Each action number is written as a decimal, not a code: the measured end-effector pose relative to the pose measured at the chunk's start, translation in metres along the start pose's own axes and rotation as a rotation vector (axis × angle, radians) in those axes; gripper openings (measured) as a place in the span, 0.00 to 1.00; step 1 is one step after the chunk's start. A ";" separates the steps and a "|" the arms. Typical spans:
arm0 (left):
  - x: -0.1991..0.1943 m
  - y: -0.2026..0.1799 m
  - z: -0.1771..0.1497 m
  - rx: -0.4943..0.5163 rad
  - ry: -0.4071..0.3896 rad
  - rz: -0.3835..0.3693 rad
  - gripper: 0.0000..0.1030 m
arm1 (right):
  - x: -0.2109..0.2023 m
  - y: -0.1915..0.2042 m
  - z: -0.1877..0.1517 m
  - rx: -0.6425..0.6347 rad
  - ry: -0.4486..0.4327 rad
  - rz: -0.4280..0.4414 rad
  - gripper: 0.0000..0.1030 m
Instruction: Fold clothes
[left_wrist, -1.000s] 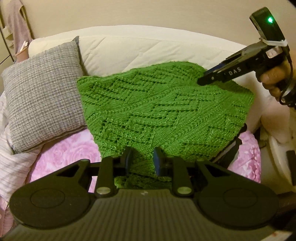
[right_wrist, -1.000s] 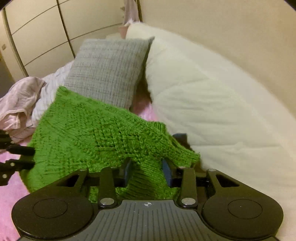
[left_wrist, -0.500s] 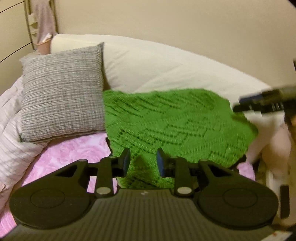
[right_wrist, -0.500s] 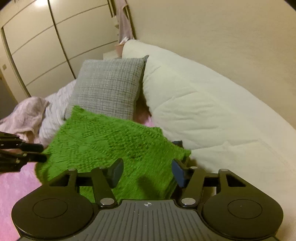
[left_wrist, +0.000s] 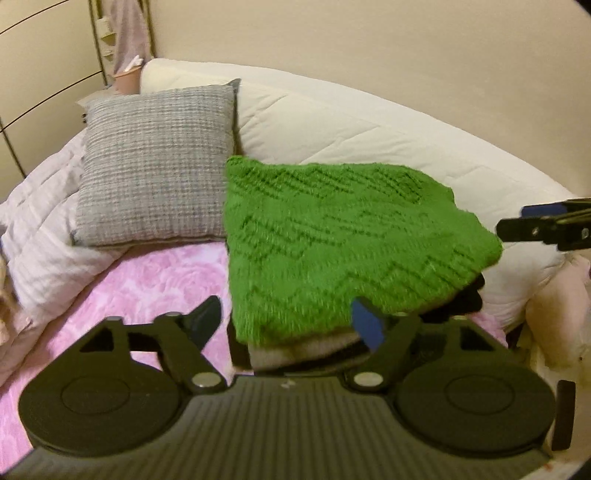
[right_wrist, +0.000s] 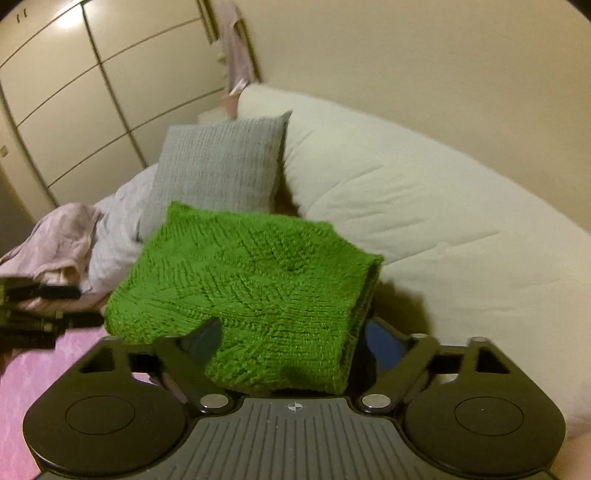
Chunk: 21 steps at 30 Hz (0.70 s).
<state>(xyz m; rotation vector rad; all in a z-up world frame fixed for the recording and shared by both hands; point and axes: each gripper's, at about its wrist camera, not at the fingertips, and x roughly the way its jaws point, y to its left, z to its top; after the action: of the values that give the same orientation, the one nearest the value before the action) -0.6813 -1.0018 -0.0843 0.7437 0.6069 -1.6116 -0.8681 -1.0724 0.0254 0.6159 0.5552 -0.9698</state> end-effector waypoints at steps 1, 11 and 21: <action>-0.006 0.000 -0.006 -0.012 -0.003 -0.003 0.79 | -0.007 0.005 -0.003 0.005 -0.007 -0.013 0.86; -0.077 -0.001 -0.061 -0.059 -0.056 0.028 0.99 | -0.080 0.061 -0.056 0.074 -0.018 -0.167 0.87; -0.131 -0.015 -0.088 -0.050 -0.083 0.015 0.99 | -0.133 0.105 -0.093 0.074 -0.035 -0.215 0.87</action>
<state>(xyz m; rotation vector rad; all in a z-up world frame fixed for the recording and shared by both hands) -0.6721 -0.8484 -0.0442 0.6401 0.5789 -1.5995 -0.8513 -0.8861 0.0743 0.6122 0.5638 -1.2061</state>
